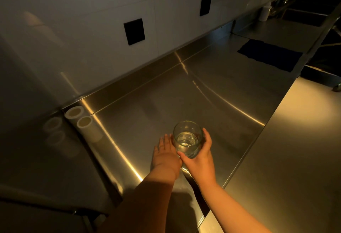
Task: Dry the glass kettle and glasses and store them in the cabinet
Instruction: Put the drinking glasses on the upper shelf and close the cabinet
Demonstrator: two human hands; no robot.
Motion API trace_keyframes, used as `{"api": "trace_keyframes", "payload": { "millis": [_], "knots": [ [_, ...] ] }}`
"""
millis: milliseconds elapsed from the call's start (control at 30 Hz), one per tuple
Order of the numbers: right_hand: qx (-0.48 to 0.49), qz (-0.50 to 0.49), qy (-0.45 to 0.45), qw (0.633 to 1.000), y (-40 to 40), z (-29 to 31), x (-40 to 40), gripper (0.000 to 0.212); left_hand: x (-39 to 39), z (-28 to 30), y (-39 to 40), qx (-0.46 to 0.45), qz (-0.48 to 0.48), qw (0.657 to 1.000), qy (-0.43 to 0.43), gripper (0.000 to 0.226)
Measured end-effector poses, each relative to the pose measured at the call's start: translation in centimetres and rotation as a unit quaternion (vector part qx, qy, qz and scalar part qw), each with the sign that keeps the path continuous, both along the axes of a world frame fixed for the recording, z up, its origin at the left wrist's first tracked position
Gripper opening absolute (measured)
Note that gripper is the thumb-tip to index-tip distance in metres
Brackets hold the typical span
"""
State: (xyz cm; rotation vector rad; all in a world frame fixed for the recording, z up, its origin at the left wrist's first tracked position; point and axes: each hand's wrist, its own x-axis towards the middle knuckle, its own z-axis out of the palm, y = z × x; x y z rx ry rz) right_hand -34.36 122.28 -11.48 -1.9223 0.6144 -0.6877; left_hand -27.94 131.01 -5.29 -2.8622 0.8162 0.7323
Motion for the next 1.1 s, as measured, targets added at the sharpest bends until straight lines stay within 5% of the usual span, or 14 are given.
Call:
{"api": "trace_keyframes", "payload": {
  "millis": [1100],
  "knots": [
    [-0.079, 0.003, 0.028, 0.996, -0.8, 1.9, -1.6, 0.103, -0.7, 0.9, 0.0, -0.034, -0.032, 0.998, 0.028, 0.08]
  ]
}}
